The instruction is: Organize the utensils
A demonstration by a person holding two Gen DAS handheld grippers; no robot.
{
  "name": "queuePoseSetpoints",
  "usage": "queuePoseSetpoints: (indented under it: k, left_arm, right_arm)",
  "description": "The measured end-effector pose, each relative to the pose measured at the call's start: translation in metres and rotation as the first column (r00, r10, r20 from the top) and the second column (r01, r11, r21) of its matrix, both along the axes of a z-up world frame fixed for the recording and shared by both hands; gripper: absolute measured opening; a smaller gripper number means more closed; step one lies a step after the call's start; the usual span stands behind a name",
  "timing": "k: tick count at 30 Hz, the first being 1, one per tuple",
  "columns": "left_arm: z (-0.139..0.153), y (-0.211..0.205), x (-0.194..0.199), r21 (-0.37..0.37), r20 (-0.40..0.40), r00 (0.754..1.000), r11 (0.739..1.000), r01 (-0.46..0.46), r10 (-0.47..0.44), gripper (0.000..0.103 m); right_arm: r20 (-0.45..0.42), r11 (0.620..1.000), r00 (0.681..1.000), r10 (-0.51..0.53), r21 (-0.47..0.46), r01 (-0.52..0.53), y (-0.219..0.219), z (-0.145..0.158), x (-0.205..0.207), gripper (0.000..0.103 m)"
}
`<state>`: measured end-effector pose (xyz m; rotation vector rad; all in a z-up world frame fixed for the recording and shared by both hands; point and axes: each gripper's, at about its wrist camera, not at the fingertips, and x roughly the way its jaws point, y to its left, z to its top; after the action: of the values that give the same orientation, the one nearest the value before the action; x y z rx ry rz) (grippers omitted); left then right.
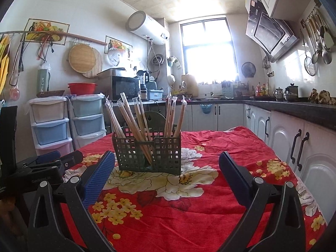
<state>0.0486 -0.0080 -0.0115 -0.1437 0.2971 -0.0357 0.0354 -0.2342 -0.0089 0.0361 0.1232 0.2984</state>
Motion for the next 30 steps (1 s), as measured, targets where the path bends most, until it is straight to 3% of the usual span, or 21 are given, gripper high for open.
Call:
queuePoseSetpoints:
  k: [30]
  left_arm:
    - [0.0000, 0.0010, -0.0010, 0.002, 0.004, 1.000, 1.000, -0.002, 0.002, 0.092]
  right_arm:
    - [0.000, 1.000, 1.000, -0.013, 0.003, 0.013, -0.0004, -0.0008, -0.0024, 0.097]
